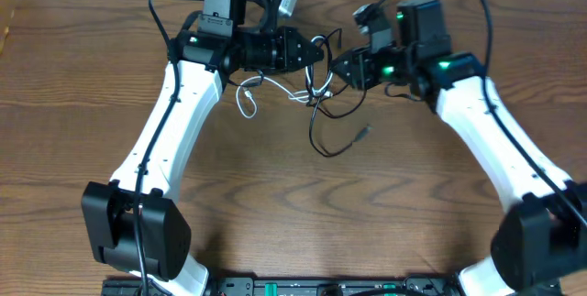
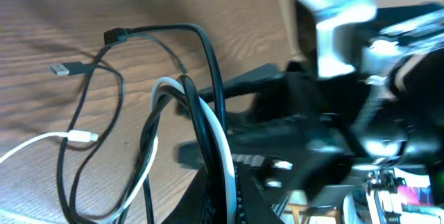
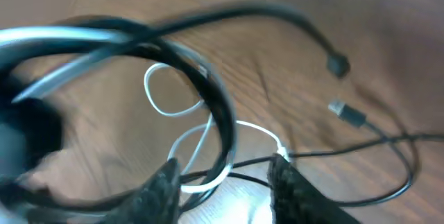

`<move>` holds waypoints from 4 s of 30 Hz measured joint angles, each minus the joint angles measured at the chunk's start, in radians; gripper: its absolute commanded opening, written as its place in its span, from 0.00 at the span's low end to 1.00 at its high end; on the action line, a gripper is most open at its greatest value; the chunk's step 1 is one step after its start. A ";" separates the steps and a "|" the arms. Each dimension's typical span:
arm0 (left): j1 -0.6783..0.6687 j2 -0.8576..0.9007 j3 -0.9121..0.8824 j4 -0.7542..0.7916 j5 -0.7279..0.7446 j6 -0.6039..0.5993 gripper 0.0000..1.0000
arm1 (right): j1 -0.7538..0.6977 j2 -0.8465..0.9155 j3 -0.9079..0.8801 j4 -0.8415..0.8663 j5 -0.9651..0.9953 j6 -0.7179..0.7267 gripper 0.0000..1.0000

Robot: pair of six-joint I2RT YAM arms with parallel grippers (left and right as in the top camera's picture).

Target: Untangle cables

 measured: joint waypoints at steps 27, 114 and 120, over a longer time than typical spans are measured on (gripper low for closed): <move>-0.002 0.000 0.000 -0.026 -0.133 -0.029 0.08 | 0.017 0.102 0.000 0.174 -0.154 0.114 0.34; -0.007 0.000 0.000 -0.117 -0.084 0.333 0.08 | -0.157 -0.115 0.000 0.022 -0.260 0.085 0.57; -0.007 0.000 0.000 -0.119 0.079 0.395 0.08 | -0.111 -0.101 0.000 0.021 -0.166 0.065 0.66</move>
